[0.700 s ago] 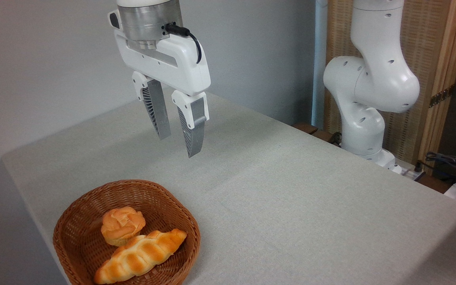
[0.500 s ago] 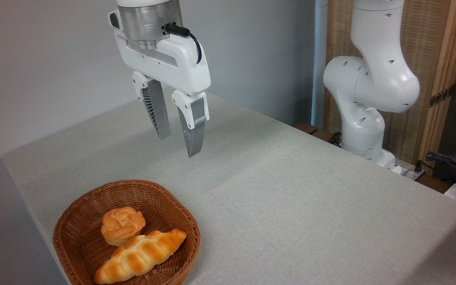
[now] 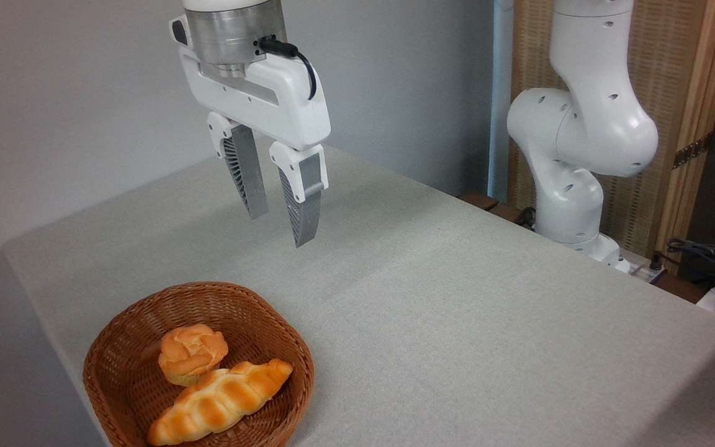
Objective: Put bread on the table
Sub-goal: 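Move the open gripper toward the wicker basket above the round bun, then lower the gripper down onto the round orange bun in the basket, then close the gripper fingers around the round orange bun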
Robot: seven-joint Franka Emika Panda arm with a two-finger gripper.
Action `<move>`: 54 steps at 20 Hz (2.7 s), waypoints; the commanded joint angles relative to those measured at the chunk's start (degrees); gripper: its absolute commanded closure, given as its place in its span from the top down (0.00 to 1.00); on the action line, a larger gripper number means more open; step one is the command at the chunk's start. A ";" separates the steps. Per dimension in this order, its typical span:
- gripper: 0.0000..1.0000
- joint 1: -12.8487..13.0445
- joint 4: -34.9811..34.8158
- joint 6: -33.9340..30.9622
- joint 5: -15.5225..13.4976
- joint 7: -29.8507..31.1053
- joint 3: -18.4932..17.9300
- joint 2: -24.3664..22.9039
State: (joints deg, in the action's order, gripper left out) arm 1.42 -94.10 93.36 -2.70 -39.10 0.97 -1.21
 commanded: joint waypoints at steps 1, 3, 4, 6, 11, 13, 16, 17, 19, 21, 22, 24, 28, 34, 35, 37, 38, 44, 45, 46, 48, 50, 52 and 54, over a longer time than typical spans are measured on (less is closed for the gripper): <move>1.00 -0.19 -0.91 2.43 -0.37 0.08 -0.01 -0.64; 1.00 -0.19 -0.99 6.21 -0.63 0.17 -0.01 -0.29; 1.00 -0.10 -0.91 8.49 -0.98 0.17 -0.01 0.41; 1.00 -0.10 -0.91 12.88 -0.99 0.52 0.34 1.81; 1.00 -0.02 -0.91 22.12 -0.73 0.34 2.62 7.17; 1.00 -0.02 -0.91 23.97 -0.46 0.43 3.94 9.19; 1.00 -0.10 -0.91 25.11 -0.11 0.34 6.14 13.14; 1.00 -0.02 -0.91 27.12 -0.02 0.25 6.41 14.38; 1.00 -0.10 -0.91 28.89 0.07 0.08 7.11 16.14; 1.00 -0.02 -0.91 30.21 0.15 -0.01 7.37 17.63; 1.00 -0.10 -0.91 30.48 0.59 -0.18 7.46 18.08; 1.00 -0.02 -0.91 30.48 3.74 -0.19 8.25 18.95; 1.00 -0.02 -0.99 30.13 6.48 -0.19 8.78 19.75; 1.00 -0.02 -1.35 30.04 6.92 -0.10 9.57 20.54; 1.00 -0.02 -1.43 30.04 8.23 0.25 9.75 20.80; 0.93 -0.02 -1.70 30.04 9.47 0.52 9.84 20.98; 0.85 -0.02 -1.70 30.04 9.47 0.43 9.84 20.98; 0.49 -0.02 -1.70 30.04 9.47 0.08 9.84 20.98; 0.45 -0.02 -1.70 30.04 9.56 -0.10 9.84 20.98; 0.43 -0.02 -1.70 30.04 9.56 -0.19 9.84 20.98; 0.42 -0.10 -1.70 30.04 9.56 -0.19 9.84 20.98; 0.42 -0.10 -1.70 30.04 9.56 -0.10 9.84 20.98; 0.42 -0.10 -1.70 30.04 9.56 -0.10 9.84 20.98; 0.42 -0.10 -1.70 30.04 9.47 -0.10 9.84 20.98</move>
State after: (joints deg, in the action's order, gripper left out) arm 1.61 -95.32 123.07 5.57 -39.19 10.79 19.67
